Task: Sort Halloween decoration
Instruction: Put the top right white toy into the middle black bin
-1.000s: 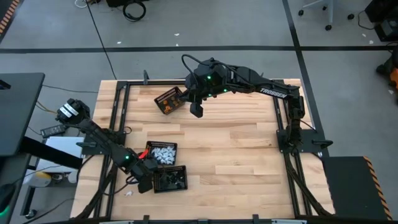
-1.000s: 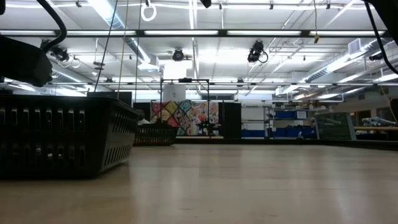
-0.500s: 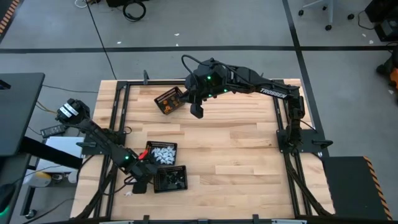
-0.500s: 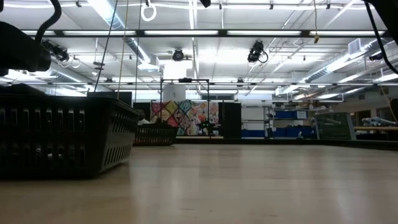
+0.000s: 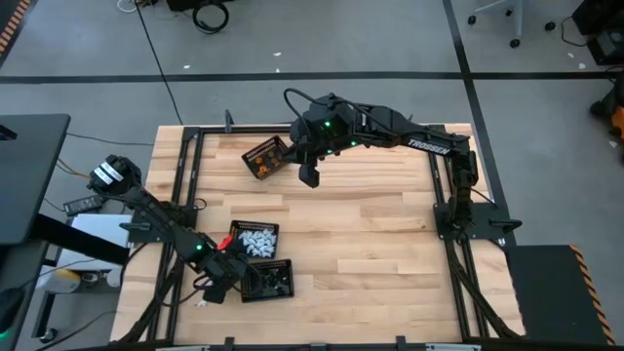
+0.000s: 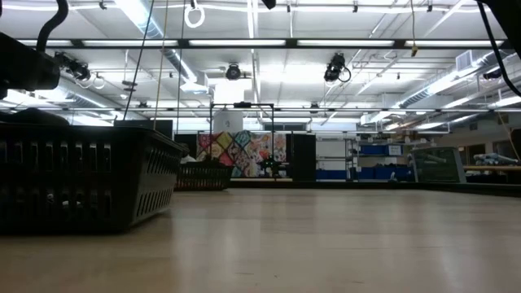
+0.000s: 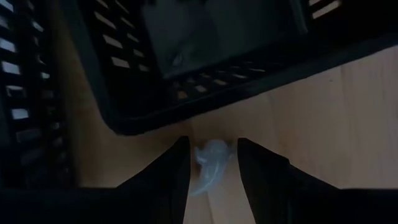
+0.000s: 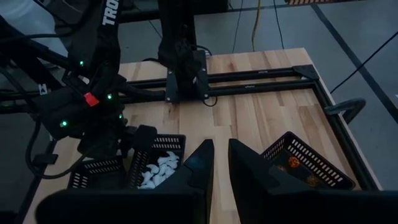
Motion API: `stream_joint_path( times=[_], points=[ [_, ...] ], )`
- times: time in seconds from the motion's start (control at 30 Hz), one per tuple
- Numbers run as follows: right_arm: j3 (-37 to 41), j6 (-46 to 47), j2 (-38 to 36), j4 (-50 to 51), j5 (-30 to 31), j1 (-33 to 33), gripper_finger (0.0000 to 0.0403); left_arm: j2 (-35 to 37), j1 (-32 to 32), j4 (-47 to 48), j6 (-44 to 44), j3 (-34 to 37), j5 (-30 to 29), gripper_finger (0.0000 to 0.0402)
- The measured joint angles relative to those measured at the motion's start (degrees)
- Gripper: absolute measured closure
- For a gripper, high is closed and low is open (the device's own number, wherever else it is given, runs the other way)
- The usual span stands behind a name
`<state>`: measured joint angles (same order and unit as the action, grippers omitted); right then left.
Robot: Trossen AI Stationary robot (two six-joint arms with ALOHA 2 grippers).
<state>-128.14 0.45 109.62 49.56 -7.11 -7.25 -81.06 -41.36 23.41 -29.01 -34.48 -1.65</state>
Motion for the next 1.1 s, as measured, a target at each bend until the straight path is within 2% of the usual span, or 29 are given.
stream_joint_path(
  times=[0.6,0.8,0.93,1.1],
  points=[
    [0.00,0.00,0.01,-0.20,0.06,0.00,0.0349,0.07,-0.09,1.67,-3.06,-0.02,0.85,0.0260],
    [0.00,-0.04,0.00,-0.22,0.07,-0.02,0.0349,0.07,-0.63,3.07,4.97,-0.07,0.87,0.0260],
    [0.00,-0.02,0.00,-0.20,0.09,-0.02,0.0349,0.07,-0.51,3.14,5.63,-0.07,0.90,0.0262],
    [0.00,-0.01,0.00,-0.20,0.11,-0.04,0.0349,0.07,-0.44,3.35,4.85,-0.02,0.60,0.0306]
  ],
)
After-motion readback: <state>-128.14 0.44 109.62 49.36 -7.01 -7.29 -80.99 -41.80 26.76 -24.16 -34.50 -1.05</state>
